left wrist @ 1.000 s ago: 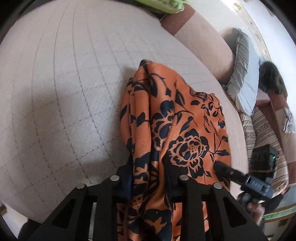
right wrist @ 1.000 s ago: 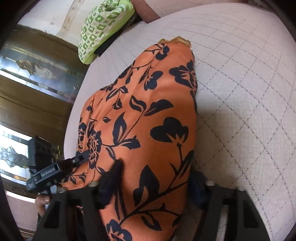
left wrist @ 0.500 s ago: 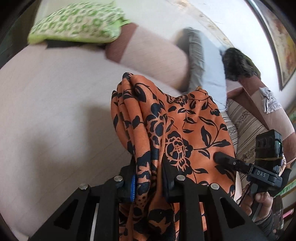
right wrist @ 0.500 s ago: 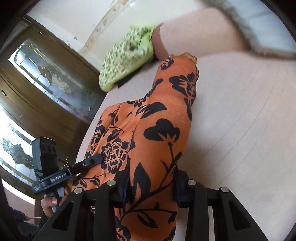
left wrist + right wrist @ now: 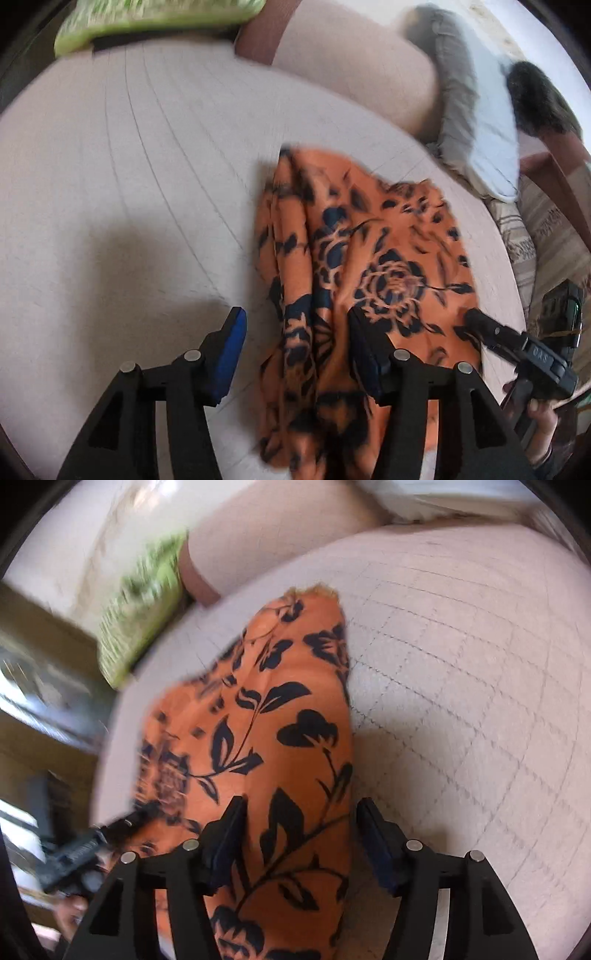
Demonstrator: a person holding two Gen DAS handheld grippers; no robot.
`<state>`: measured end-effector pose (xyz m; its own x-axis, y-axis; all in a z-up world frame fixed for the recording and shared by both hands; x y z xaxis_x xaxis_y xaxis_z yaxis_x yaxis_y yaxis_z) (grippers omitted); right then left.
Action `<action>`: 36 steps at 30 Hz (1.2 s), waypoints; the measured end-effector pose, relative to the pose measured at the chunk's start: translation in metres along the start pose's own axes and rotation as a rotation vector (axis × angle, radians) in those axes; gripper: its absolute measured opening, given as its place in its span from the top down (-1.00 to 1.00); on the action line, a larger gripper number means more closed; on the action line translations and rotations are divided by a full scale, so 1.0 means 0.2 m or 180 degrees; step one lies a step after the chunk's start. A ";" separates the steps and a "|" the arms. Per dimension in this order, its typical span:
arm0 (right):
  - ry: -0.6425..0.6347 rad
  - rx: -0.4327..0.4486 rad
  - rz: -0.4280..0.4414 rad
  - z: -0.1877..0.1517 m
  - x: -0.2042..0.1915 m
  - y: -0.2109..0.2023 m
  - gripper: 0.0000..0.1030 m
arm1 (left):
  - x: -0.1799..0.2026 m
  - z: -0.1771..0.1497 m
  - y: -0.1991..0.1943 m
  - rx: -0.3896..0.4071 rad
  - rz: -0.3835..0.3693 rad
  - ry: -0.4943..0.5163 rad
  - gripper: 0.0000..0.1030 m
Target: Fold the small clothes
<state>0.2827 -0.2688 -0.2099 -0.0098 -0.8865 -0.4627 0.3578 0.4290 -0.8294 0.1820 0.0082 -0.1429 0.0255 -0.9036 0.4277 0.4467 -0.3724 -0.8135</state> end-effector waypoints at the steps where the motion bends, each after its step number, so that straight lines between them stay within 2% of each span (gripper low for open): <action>1: -0.0012 0.0108 -0.0027 0.00 0.01 -0.06 -0.26 | 0.01 0.01 -0.08 0.0099 0.0037 0.0113 -0.12; 3: -0.0073 0.0276 -0.0069 0.01 0.01 -0.16 -0.27 | 0.06 0.02 -0.20 0.0234 0.0065 0.0290 -0.12; 5: -0.0093 0.0403 0.0167 0.00 -0.07 -0.29 -0.27 | 0.12 -0.03 -0.29 0.0298 -0.0070 0.0427 -0.15; 7: -0.0137 0.0402 0.0534 -0.06 -0.19 -0.38 -0.32 | 0.16 -0.08 -0.29 0.0287 -0.0101 0.0581 -0.22; 9: -0.0130 0.0280 0.0801 -0.13 -0.25 -0.39 -0.40 | 0.13 -0.17 -0.19 0.0130 0.0016 0.0666 -0.23; 10: -0.0117 0.0132 0.0837 -0.20 -0.25 -0.32 -0.44 | 0.09 -0.21 -0.09 -0.0061 0.0200 0.0662 -0.25; 11: -0.0119 -0.0010 0.0803 -0.24 -0.23 -0.26 -0.46 | 0.02 -0.27 0.02 -0.0302 0.0435 0.0627 -0.32; 12: -0.0087 -0.0189 0.0714 -0.29 -0.18 -0.17 -0.45 | -0.03 -0.28 0.06 -0.0380 0.0442 0.0521 -0.40; 13: 0.0036 -0.0249 0.0706 -0.32 -0.13 -0.12 -0.44 | -0.05 -0.27 0.04 -0.0268 0.0352 0.0373 -0.44; 15: 0.0161 -0.0173 0.0807 -0.30 -0.13 -0.16 -0.44 | -0.04 -0.25 -0.03 -0.0236 0.0396 0.0311 -0.43; 18: -0.0046 -0.0131 0.0642 -0.28 -0.18 -0.23 -0.44 | 0.05 -0.19 -0.18 0.0067 0.0333 0.0473 -0.42; 19: -0.0154 -0.0087 0.0672 -0.28 -0.22 -0.26 -0.44 | 0.07 -0.18 -0.22 0.0166 0.0338 0.0542 -0.42; 20: -0.0217 -0.0067 0.0729 -0.29 -0.24 -0.28 -0.45 | 0.07 -0.17 -0.23 0.0224 0.0441 0.0614 -0.42; 21: -0.0263 -0.0061 0.0782 -0.31 -0.26 -0.27 -0.48 | 0.04 -0.18 -0.20 0.0187 0.0608 0.0666 -0.42; 23: -0.0256 -0.0194 0.0673 -0.41 -0.17 -0.22 -0.50 | -0.08 -0.25 -0.06 -0.0161 0.0885 0.0566 -0.45; 24: -0.0183 -0.0285 0.0622 -0.44 -0.12 -0.16 -0.50 | -0.11 -0.26 -0.04 -0.0192 0.0821 0.0430 -0.46; 25: -0.0093 -0.0233 0.0700 -0.44 -0.11 -0.15 -0.50 | -0.12 -0.25 -0.06 -0.0151 0.0791 0.0356 -0.46; 28: -0.0130 -0.0205 0.0722 -0.43 -0.13 -0.21 -0.50 | -0.05 -0.23 -0.15 -0.0005 0.0813 0.0428 -0.45; 31: -0.0240 -0.0133 0.0787 -0.42 -0.17 -0.25 -0.51 | 0.01 -0.18 -0.23 0.0251 0.0778 0.0453 -0.45; 32: -0.0273 -0.0128 0.0788 -0.42 -0.17 -0.25 -0.51 | -0.01 -0.19 -0.21 0.0222 0.0831 0.0450 -0.45; 34: -0.0250 -0.0226 0.0732 -0.46 -0.13 -0.18 -0.51 | -0.08 -0.26 -0.09 -0.0067 0.0963 0.0464 -0.47; 35: -0.0188 -0.0243 0.0760 -0.46 -0.11 -0.18 -0.51 | -0.10 -0.28 -0.05 -0.0124 0.0895 0.0410 -0.48; 36: -0.0145 -0.0241 0.0779 -0.45 -0.12 -0.18 -0.51 | -0.11 -0.28 -0.06 -0.0070 0.0854 0.0386 -0.55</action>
<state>0.1862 -0.2478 -0.1971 0.1111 -0.7608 -0.6394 0.2733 0.6420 -0.7163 0.1265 0.0207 -0.1655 0.0325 -0.9886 0.1471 0.4190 -0.1201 -0.9000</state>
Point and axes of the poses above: each gripper's, at about its wrist camera, not at the fingertips, and y roughly the way its jaws point, x to its right, z to its top, the point moved 9 cm from there along y, roughly the way its jaws point, and after that the axes turned 6 degrees about -z, right-handed, at the moved point
